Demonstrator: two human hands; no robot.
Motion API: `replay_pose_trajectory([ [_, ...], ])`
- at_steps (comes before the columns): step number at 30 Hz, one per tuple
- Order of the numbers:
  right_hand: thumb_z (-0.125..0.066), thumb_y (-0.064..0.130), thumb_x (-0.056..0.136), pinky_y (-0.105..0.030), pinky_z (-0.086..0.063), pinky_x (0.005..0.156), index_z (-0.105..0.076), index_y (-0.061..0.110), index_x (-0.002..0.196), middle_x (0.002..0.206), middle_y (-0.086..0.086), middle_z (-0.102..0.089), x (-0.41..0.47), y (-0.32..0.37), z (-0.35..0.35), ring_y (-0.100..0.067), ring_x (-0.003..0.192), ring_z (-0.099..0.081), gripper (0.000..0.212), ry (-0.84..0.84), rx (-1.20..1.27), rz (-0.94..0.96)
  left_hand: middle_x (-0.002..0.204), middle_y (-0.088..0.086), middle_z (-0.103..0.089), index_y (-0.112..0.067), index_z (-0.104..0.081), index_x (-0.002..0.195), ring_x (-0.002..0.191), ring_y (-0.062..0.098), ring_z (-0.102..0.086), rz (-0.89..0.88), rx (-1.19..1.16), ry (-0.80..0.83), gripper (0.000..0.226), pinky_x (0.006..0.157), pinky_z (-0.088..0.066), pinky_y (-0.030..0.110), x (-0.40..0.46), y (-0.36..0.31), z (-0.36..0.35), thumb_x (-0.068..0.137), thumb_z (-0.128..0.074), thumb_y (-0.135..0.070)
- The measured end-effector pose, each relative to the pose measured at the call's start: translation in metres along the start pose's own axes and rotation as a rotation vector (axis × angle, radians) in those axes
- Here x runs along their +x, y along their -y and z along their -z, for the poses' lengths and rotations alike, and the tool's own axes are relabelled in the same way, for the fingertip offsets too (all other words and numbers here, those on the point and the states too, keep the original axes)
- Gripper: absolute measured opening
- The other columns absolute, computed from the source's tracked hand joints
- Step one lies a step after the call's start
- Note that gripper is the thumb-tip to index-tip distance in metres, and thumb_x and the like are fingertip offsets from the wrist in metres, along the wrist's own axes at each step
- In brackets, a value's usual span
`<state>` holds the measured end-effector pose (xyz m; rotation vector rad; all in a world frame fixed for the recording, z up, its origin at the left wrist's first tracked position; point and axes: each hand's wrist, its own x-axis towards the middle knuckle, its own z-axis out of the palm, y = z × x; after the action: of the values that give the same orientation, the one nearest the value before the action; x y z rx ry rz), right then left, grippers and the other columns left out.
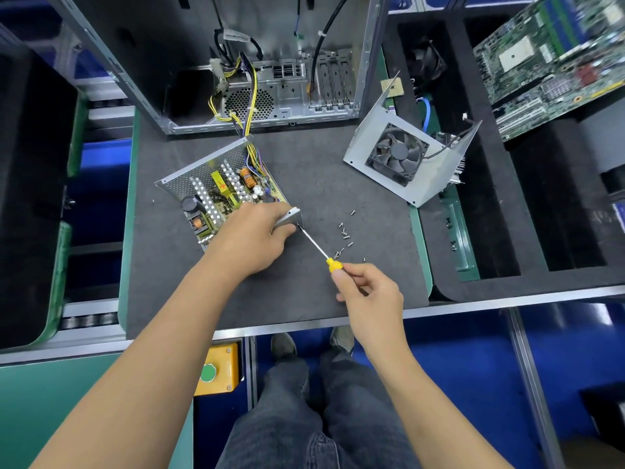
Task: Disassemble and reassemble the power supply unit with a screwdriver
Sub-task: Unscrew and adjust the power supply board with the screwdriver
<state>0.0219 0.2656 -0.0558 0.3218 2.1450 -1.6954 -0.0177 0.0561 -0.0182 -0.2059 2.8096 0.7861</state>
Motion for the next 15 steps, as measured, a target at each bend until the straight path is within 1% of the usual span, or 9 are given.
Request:
replay_pose_trajectory([
  [2, -0.062, 0.03, 0.093, -0.007, -0.042, 0.058, -0.074, 0.036, 0.085, 0.077, 0.012, -0.071, 0.002, 0.002, 0.001, -0.002, 0.058, -0.062, 0.015, 0.019, 0.011, -0.006, 0.06, -0.007, -0.043, -0.028, -0.048, 0.071, 0.072, 0.029, -0.043, 0.023, 0.003, 0.004, 0.029, 0.06, -0.028, 0.035, 0.0, -0.003, 0.0, 0.096, -0.061, -0.024],
  [4, -0.063, 0.032, 0.092, -0.007, -0.043, 0.062, -0.071, 0.039, 0.094, 0.084, 0.011, -0.071, 0.003, 0.002, 0.002, -0.001, 0.067, -0.063, 0.01, 0.054, 0.029, -0.011, 0.059, -0.007, -0.041, -0.031, -0.037, 0.062, 0.07, 0.028, -0.042, 0.046, -0.005, 0.003, 0.042, 0.057, -0.025, 0.035, 0.001, -0.006, 0.001, 0.096, -0.061, -0.023],
  [6, -0.074, 0.029, 0.084, -0.01, -0.045, 0.069, -0.061, 0.041, 0.1, 0.098, 0.015, -0.063, 0.002, 0.0, 0.002, -0.002, 0.082, -0.063, 0.024, 0.059, 0.007, 0.001, 0.061, -0.007, -0.043, -0.031, -0.036, 0.061, 0.069, 0.028, -0.043, 0.073, -0.02, -0.001, 0.044, 0.054, -0.024, 0.034, 0.003, -0.01, 0.002, 0.096, -0.061, -0.022],
  [7, -0.077, 0.024, 0.082, -0.012, -0.046, 0.072, -0.059, 0.038, 0.099, 0.101, 0.014, -0.061, 0.001, 0.001, 0.002, -0.004, 0.087, -0.063, 0.028, 0.039, -0.013, 0.018, 0.062, -0.007, -0.044, -0.031, -0.037, 0.061, 0.069, 0.027, -0.044, 0.084, -0.029, -0.004, 0.043, 0.053, -0.024, 0.033, 0.004, -0.012, 0.003, 0.096, -0.061, -0.022],
  [9, -0.075, 0.02, 0.084, -0.013, -0.047, 0.071, -0.062, 0.035, 0.092, 0.093, 0.013, -0.066, 0.003, 0.002, 0.005, -0.006, 0.084, -0.065, 0.022, -0.026, -0.03, 0.061, 0.064, -0.006, -0.046, -0.029, -0.038, 0.062, 0.07, 0.028, -0.046, 0.094, -0.038, -0.003, 0.041, 0.056, -0.025, 0.034, 0.005, -0.016, 0.004, 0.096, -0.06, -0.022],
  [11, -0.067, 0.026, 0.091, -0.012, -0.046, 0.065, -0.068, 0.035, 0.085, 0.082, 0.011, -0.07, 0.005, 0.008, 0.008, -0.006, 0.07, -0.067, 0.011, -0.07, 0.003, 0.08, 0.065, -0.004, -0.047, -0.028, -0.04, 0.065, 0.073, 0.03, -0.048, 0.101, -0.048, 0.003, 0.037, 0.059, -0.028, 0.034, 0.007, -0.018, 0.005, 0.096, -0.06, -0.022],
  [12, -0.062, 0.03, 0.094, -0.013, -0.045, 0.063, -0.07, 0.037, 0.083, 0.078, 0.009, -0.07, 0.007, 0.009, 0.008, -0.006, 0.064, -0.066, 0.015, -0.057, 0.015, 0.078, 0.066, -0.003, -0.047, -0.027, -0.04, 0.065, 0.073, 0.03, -0.047, 0.106, -0.055, 0.006, 0.037, 0.06, -0.029, 0.034, 0.008, -0.019, 0.006, 0.096, -0.06, -0.022],
  [13, -0.058, 0.034, 0.096, -0.014, -0.045, 0.063, -0.071, 0.039, 0.083, 0.078, 0.008, -0.07, 0.008, 0.012, 0.008, -0.006, 0.063, -0.065, 0.018, -0.029, 0.02, 0.055, 0.066, -0.003, -0.047, -0.028, -0.04, 0.064, 0.074, 0.029, -0.046, 0.112, -0.063, 0.007, 0.038, 0.061, -0.029, 0.034, 0.009, -0.019, 0.006, 0.096, -0.06, -0.021],
  [15, -0.061, 0.035, 0.094, -0.012, -0.045, 0.069, -0.069, 0.044, 0.092, 0.093, 0.012, -0.066, 0.011, 0.014, 0.008, -0.001, 0.077, -0.063, 0.012, 0.019, 0.009, 0.056, 0.066, -0.002, -0.048, -0.027, -0.041, 0.064, 0.074, 0.028, -0.045, 0.125, -0.078, 0.012, 0.038, 0.061, -0.028, 0.034, 0.011, -0.019, 0.007, 0.096, -0.059, -0.021],
])
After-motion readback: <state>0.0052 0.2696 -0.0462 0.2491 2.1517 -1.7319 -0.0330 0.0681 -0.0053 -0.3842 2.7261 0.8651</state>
